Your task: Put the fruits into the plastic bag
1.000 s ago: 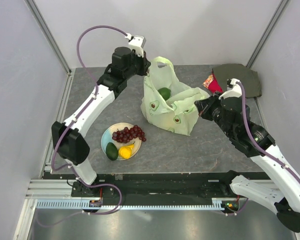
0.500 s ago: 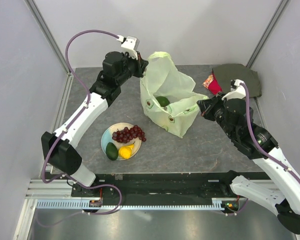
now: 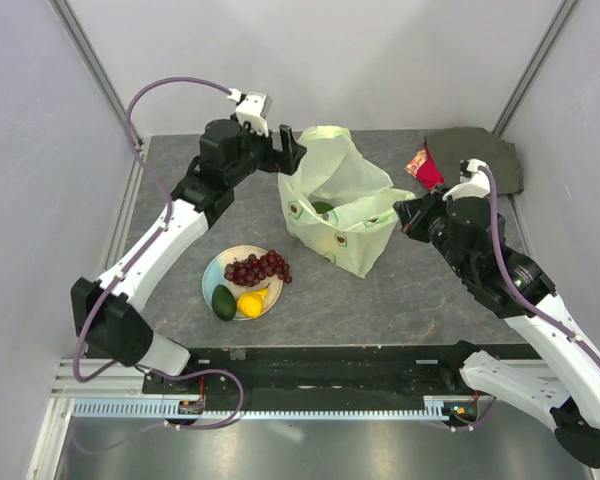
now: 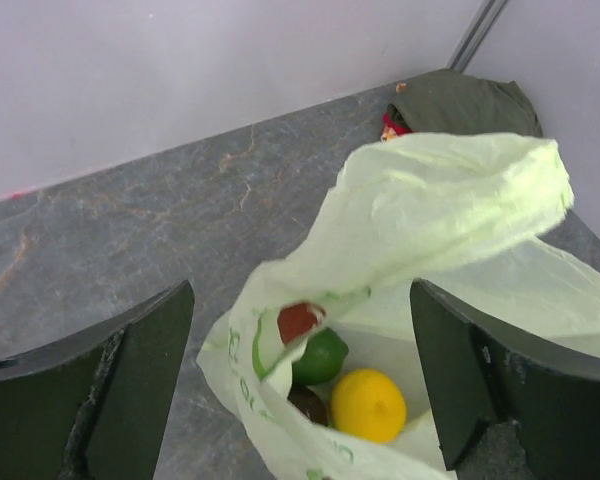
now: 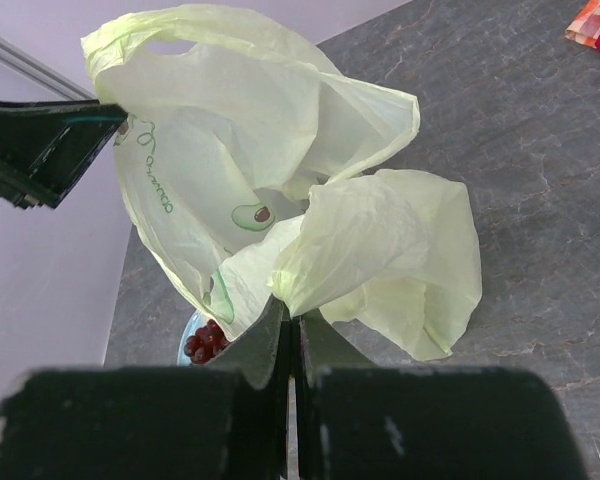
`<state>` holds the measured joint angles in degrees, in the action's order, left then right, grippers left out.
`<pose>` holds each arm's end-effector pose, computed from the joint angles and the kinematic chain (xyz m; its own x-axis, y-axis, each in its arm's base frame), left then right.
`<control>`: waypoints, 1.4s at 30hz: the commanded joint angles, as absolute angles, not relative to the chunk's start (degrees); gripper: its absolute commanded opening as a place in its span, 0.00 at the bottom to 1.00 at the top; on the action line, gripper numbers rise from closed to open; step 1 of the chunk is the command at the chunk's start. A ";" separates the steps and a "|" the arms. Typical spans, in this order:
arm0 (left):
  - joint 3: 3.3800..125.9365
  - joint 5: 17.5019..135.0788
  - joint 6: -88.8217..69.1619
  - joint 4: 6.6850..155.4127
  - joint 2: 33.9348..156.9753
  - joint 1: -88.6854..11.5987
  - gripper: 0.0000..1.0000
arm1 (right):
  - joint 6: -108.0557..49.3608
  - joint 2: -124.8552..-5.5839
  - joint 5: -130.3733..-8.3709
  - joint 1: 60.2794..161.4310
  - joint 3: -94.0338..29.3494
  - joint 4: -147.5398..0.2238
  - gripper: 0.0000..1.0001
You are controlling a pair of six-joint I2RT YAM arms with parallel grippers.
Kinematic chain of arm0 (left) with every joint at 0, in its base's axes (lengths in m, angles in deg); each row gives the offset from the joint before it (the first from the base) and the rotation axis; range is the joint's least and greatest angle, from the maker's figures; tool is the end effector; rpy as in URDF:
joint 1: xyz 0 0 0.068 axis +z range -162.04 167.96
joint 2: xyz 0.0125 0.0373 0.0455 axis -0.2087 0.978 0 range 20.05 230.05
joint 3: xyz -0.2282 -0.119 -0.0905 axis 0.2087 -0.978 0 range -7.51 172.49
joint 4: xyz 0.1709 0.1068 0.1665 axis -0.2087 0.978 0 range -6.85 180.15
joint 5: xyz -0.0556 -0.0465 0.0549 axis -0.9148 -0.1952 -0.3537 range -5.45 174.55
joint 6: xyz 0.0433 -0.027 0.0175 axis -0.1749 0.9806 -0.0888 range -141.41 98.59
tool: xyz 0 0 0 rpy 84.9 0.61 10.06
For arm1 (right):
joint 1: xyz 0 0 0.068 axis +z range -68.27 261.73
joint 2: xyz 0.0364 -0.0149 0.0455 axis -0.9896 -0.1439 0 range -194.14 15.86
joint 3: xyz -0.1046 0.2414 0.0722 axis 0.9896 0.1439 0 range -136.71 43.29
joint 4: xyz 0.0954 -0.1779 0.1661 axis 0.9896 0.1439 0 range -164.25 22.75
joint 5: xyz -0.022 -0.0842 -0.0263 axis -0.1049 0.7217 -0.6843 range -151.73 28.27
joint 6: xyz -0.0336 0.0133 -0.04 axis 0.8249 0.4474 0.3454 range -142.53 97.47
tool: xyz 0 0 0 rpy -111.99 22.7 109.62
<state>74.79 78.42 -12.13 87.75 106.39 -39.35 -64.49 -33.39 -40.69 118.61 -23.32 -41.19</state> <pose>0.3181 -0.1685 0.4031 -0.2204 -0.0667 -0.9731 0.5211 0.8353 -0.1753 0.1411 0.0899 0.4148 -0.3506 0.5170 -0.7808 -0.0663 0.8180 0.5714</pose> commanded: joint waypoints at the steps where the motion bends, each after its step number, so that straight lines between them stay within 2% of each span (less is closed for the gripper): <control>1: 68.89 76.12 -10.51 87.81 98.37 -38.76 0.97 | -64.02 -33.62 -40.99 118.55 -24.91 -42.52 0.00; 6: 62.02 73.66 -9.90 92.81 87.59 -36.40 0.99 | -63.84 -34.06 -41.60 118.55 -24.91 -42.88 0.00; 10: 51.85 66.91 -10.51 95.71 77.19 -32.79 0.99 | -63.93 -33.71 -41.78 118.55 -24.65 -43.05 0.00; 15: 45.67 67.93 -12.01 108.70 74.98 -31.56 0.99 | -63.93 -33.62 -42.13 118.55 -23.77 -43.58 0.00; 18: 40.14 72.14 -10.95 109.61 74.89 -31.55 0.99 | -64.02 -33.97 -43.10 118.55 -23.68 -43.67 0.00; 42: 43.20 76.11 -30.55 107.50 97.73 -36.48 0.99 | -64.55 -33.97 -43.19 118.55 -23.42 -44.46 0.00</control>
<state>40.39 74.36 -25.20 110.24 94.61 -35.73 -64.53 -33.94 -43.64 118.61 -23.05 -42.22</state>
